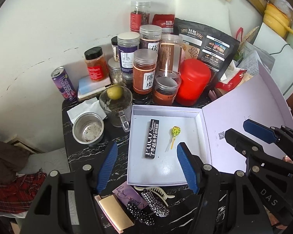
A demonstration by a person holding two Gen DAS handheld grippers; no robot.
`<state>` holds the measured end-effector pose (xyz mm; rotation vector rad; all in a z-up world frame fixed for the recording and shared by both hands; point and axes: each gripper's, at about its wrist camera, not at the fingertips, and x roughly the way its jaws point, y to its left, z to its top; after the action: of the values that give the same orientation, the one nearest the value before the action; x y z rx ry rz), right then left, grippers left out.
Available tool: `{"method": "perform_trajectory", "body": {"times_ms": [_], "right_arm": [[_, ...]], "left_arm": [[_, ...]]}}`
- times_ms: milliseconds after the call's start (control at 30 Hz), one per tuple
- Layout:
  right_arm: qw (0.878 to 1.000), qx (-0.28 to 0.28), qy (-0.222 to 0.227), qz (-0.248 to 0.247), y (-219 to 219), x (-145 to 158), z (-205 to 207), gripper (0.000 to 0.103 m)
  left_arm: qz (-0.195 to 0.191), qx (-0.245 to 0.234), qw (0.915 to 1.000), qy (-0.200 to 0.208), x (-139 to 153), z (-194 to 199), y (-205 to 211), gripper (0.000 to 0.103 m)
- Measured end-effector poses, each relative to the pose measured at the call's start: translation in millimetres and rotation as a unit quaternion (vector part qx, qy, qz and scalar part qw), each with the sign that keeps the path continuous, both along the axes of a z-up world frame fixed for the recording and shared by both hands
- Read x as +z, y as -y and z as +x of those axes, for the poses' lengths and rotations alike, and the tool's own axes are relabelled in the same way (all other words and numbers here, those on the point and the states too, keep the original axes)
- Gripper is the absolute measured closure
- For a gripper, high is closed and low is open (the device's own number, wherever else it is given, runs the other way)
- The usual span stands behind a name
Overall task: Organize rigid objects
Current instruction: 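Withdraw both tools back toward the remaining items on the table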
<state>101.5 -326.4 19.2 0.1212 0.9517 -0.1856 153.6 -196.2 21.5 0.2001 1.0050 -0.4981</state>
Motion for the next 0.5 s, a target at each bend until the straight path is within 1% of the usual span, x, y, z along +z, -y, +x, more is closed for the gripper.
{"method": "perform_trajectory", "body": {"times_ms": [100,200,333,400,467,500], "right_arm": [[1.0,0.009,0.005,0.0,-8,6,-9,0.063],[1.0,0.017,0.008,0.002,-16,9,-18,0.058],[1.0,0.029,0.012,0.002,-27,13,-31,0.057],[0.999,0.036,0.014,0.002,-33,14,-37,0.055],[0.999,0.043,0.018,0.002,-39,16,-43,0.05],[0.999,0.047,0.021,0.001,-43,18,-46,0.047]], "left_arm": [[-0.003,0.009,0.9999,0.005,6,-9,-10,0.04],[-0.003,0.018,0.9998,0.012,12,-20,-21,0.04],[-0.005,0.032,0.9994,0.016,18,-33,-36,0.04],[-0.006,0.041,0.999,0.016,19,-40,-42,0.04],[-0.008,0.048,0.9987,0.016,19,-47,-50,0.04],[-0.009,0.051,0.9985,0.016,20,-50,-54,0.04]]}}
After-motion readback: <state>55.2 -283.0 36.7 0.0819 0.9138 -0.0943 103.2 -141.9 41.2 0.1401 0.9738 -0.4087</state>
